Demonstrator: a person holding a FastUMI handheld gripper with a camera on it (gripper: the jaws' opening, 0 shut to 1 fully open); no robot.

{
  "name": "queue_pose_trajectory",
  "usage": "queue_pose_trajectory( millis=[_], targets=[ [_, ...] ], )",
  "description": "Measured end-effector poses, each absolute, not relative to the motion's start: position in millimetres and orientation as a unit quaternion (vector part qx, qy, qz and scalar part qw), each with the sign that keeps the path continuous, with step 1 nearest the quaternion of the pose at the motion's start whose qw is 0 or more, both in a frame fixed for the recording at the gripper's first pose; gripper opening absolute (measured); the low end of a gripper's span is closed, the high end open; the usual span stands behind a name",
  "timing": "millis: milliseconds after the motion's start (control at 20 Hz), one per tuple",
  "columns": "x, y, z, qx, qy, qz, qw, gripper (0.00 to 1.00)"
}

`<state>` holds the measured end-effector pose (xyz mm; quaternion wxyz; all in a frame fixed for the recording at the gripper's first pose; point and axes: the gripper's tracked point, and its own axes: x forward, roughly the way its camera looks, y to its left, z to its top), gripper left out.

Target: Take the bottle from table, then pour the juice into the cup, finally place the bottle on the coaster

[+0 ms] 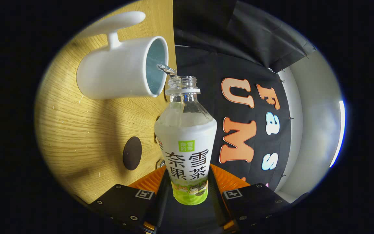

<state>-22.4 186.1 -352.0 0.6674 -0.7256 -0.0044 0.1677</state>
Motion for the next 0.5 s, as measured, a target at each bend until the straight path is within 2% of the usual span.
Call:
queue_pose_trajectory(
  millis=[500],
  targets=[
    [-14.3, 185.0, -344.1, -0.746, -0.023, 0.164, 0.645, 0.63]
  ],
)
